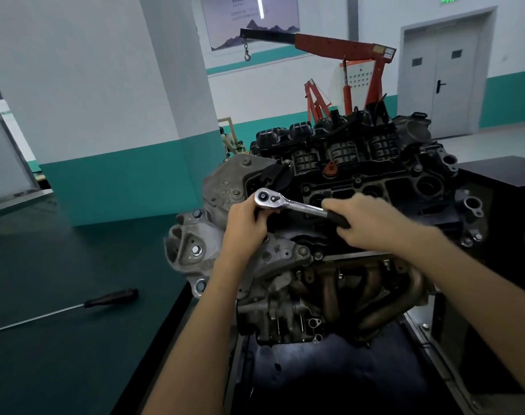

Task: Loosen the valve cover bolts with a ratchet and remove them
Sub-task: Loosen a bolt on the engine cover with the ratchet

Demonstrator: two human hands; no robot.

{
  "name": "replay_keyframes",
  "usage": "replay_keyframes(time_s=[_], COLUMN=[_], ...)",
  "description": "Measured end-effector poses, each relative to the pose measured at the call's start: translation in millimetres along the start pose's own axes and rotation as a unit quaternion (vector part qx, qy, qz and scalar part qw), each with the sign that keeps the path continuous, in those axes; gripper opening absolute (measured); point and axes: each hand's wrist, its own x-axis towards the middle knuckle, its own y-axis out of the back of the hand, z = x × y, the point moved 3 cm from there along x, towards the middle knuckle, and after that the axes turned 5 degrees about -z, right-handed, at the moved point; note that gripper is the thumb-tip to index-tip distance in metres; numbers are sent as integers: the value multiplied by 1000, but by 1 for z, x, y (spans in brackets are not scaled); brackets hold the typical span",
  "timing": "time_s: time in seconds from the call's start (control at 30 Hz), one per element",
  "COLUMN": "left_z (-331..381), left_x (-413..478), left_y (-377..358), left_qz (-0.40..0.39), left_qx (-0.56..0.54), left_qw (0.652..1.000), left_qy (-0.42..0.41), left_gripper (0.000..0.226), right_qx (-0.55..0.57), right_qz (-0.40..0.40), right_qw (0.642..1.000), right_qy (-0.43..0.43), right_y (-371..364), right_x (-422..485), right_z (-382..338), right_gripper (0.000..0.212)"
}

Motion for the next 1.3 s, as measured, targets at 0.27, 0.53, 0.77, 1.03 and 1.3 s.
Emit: replay_keyframes(time_s=[0.27, 0.53, 0.77, 1.03, 1.3], left_z=[-6, 3, 1, -6, 2], left_x=[2, -1, -1, 1, -2], left_y=[-3, 6, 1, -4, 2], left_qz=[-2, -47, -28, -10, -27], left_qx=[10, -82, -32, -11, -59], left_qw=[999, 995, 999, 1000, 997], left_qy=[32, -33, -8, 18, -31], left_gripper=[9, 29, 16, 21, 26], right_qx=[387, 304, -24, 390, 328], right_qz=[75, -10, 18, 69, 6], right_qw=[910, 951, 1000, 910, 942], right_qy=[-131, -55, 11, -121, -72], right_y=[-93, -72, -7, -94, -76], right_x=[-30, -31, -2, -36, -33], right_z=[-113, -71, -1, -106, -71], right_gripper=[25, 27, 33, 23, 30])
